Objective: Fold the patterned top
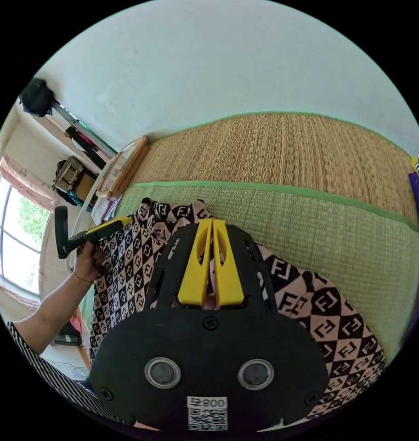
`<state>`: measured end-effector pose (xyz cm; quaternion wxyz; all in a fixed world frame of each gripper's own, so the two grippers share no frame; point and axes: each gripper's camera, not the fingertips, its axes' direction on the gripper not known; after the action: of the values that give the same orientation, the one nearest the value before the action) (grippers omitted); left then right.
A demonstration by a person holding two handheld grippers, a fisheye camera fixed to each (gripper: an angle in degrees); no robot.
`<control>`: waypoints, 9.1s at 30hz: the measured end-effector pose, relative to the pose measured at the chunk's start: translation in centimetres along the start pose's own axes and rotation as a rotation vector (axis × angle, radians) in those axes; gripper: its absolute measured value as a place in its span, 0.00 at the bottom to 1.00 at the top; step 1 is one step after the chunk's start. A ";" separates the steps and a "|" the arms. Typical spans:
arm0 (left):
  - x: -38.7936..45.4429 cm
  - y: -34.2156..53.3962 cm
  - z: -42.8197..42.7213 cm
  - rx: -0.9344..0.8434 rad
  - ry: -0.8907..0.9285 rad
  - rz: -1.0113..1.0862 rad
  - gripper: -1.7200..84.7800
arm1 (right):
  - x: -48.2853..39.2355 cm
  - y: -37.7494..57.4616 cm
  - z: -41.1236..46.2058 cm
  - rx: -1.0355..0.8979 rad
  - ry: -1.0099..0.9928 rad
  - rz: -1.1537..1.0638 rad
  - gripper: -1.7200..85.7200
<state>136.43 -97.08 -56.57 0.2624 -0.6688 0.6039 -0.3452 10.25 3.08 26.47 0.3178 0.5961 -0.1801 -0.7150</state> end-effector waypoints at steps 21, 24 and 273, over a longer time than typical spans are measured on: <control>-2.2 8.6 -7.7 -0.040 -0.219 0.041 0.02 | 0.3 9.5 -6.5 -0.060 0.243 0.028 0.02; -2.2 11.3 -11.4 0.007 -0.136 0.053 0.02 | -1.5 12.4 -9.6 -0.014 0.232 -0.008 0.02; 0.3 6.4 -8.4 0.077 0.486 0.022 0.03 | -33.3 25.7 -10.1 0.168 -0.129 -0.411 0.05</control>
<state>125.89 -97.63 -56.16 0.1385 -0.5492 0.6428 -0.5158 29.06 7.73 65.18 0.1026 0.5978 -0.1338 -0.7837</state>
